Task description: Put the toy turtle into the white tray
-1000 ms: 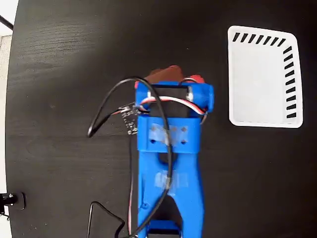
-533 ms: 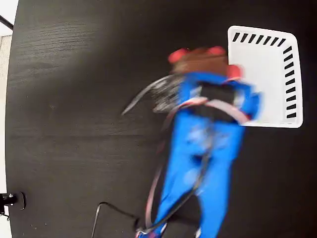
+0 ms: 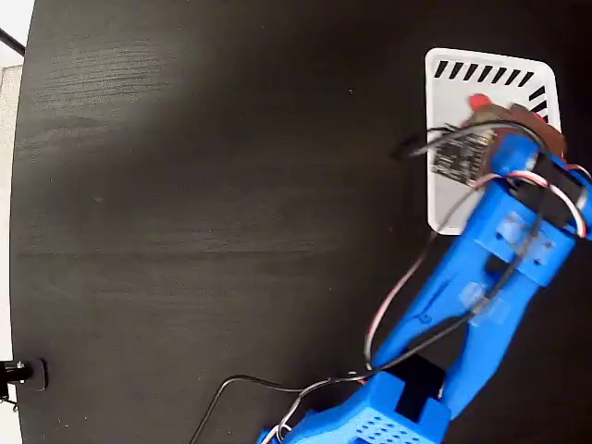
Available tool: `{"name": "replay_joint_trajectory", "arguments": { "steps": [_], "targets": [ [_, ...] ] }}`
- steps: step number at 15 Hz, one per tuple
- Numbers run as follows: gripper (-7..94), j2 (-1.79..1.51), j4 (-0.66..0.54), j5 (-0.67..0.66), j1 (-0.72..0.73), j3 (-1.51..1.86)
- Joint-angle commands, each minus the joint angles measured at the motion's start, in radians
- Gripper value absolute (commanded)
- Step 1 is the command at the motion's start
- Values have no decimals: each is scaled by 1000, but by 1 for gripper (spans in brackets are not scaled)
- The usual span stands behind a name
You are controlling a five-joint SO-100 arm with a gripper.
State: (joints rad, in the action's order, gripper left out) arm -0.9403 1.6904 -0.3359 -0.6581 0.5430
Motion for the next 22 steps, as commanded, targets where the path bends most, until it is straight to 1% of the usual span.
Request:
{"name": "replay_joint_trajectory", "arguments": {
  "steps": [1, 9, 10, 13, 16, 18, 19, 20, 21, 22],
  "targets": [
    [0, -40, 11, 2, -23, -71],
    [0, -3, 5, 20, -21, -64],
    [1, 0, -5, 21, -21, -58],
    [2, 2, -83, 21, -29, 20],
    [8, 5, -92, 23, -31, 25],
    [14, 5, -89, 21, -31, 21],
    [22, 5, -89, 20, -31, 25],
    [41, 5, -86, 0, -31, 43],
    [52, 5, -94, -6, -31, 61],
    [54, 5, -101, -11, -32, 71]
  ]
}}
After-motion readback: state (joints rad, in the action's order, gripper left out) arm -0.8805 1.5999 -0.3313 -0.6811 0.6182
